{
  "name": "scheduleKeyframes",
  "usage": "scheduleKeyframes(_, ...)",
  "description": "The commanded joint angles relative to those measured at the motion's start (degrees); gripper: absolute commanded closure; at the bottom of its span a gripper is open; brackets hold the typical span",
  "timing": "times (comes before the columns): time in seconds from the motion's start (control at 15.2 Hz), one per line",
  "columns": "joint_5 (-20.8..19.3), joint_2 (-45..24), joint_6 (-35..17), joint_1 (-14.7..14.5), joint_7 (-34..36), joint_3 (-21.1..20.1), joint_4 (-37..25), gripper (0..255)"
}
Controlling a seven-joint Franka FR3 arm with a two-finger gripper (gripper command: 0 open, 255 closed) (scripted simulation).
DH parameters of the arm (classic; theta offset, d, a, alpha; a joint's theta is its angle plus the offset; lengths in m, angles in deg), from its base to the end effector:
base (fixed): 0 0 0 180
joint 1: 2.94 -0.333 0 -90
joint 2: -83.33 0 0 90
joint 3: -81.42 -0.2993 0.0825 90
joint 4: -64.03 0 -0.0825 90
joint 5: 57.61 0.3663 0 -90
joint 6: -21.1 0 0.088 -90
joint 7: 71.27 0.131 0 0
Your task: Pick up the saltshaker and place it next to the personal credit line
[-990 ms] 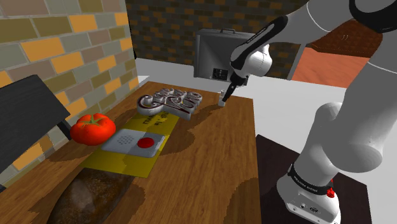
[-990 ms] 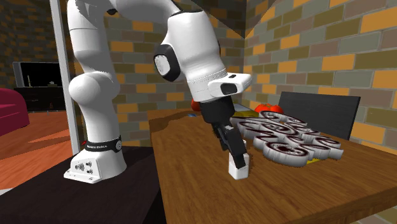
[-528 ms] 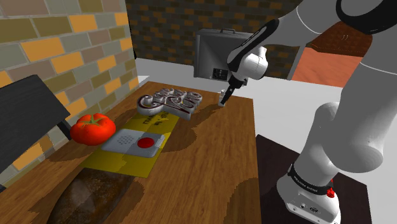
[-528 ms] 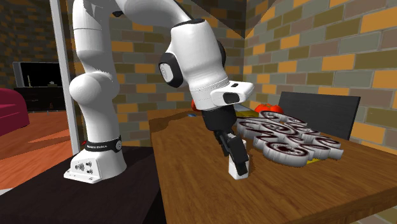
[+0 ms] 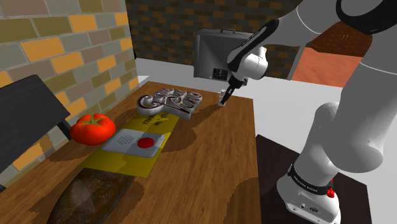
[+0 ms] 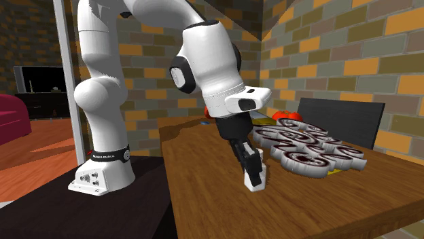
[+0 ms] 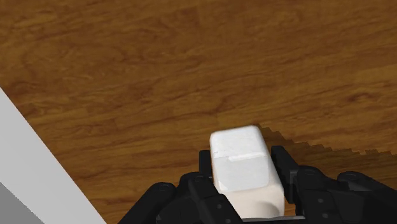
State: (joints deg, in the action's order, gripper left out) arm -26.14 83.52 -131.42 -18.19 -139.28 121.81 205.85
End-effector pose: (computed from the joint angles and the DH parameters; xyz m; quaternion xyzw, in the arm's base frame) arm 0.4331 -0.2133 0.2826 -0.9750 -0.1381 -0.1701 0.0361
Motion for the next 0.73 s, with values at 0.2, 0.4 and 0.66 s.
scheduleKeyframes(0.2,0.0,0.0,0.0,0.0,0.0,0.0,0.0,255)
scheduleKeyframes(0.4,-3.4,1.8,0.8,0.2,2.7,0.1,0.0,255)
scheduleKeyframes(0.66,-9.5,5.1,2.9,1.2,7.7,-0.3,-0.3,255)
